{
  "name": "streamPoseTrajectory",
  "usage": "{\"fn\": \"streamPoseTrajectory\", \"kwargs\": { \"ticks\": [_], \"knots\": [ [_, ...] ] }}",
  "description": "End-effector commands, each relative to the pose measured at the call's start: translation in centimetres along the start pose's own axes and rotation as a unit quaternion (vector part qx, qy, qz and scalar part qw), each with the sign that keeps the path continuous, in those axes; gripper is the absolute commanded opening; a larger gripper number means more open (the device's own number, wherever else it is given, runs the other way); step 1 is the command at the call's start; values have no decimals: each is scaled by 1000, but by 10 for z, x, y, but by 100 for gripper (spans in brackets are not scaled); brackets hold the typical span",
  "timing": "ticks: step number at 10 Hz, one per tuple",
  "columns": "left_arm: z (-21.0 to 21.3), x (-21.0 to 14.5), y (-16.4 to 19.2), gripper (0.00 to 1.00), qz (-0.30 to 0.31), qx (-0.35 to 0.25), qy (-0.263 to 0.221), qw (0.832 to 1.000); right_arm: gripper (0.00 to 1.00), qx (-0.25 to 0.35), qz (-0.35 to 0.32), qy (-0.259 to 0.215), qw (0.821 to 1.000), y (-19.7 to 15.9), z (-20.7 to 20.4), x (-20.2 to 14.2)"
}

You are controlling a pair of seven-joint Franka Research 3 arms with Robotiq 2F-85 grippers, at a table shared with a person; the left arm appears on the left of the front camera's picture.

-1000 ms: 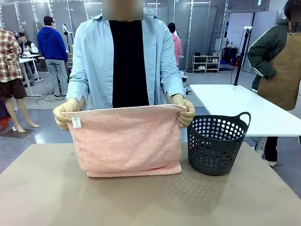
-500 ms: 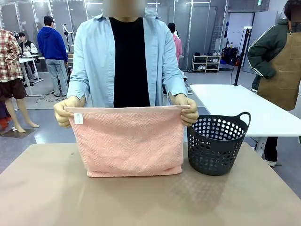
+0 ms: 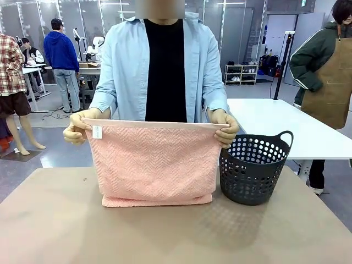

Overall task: Fold the towel.
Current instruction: Grab the top end of the 100 cm Hotel Towel extended by the human.

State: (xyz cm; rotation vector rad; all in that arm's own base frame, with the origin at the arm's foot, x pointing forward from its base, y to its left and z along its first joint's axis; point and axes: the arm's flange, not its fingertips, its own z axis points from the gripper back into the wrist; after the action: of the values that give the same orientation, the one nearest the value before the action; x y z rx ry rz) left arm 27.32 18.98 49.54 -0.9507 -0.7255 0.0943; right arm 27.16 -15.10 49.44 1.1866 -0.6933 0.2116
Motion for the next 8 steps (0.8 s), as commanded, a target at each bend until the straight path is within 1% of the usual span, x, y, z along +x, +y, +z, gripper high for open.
{"fn": "streamPoseTrajectory", "kwargs": {
  "ticks": [1,2,3,5,7,8],
  "knots": [
    [10,18,-31,100,-62,98,72,991,100,-55,52,60,995,29,0,21],
    [18,34,-52,100,-100,126,92,983,100,-72,83,93,990,49,-7,38],
    [21,48,-75,100,-140,162,110,971,100,-103,117,131,979,71,-19,54],
    [10,73,-127,100,-228,204,156,939,100,-152,179,206,950,112,-44,80],
    [-12,91,-179,100,-320,236,195,897,100,-185,229,268,917,150,-78,96],
    [-31,95,-205,100,-356,247,219,874,100,-195,256,298,899,171,-104,100]
  ]
}}
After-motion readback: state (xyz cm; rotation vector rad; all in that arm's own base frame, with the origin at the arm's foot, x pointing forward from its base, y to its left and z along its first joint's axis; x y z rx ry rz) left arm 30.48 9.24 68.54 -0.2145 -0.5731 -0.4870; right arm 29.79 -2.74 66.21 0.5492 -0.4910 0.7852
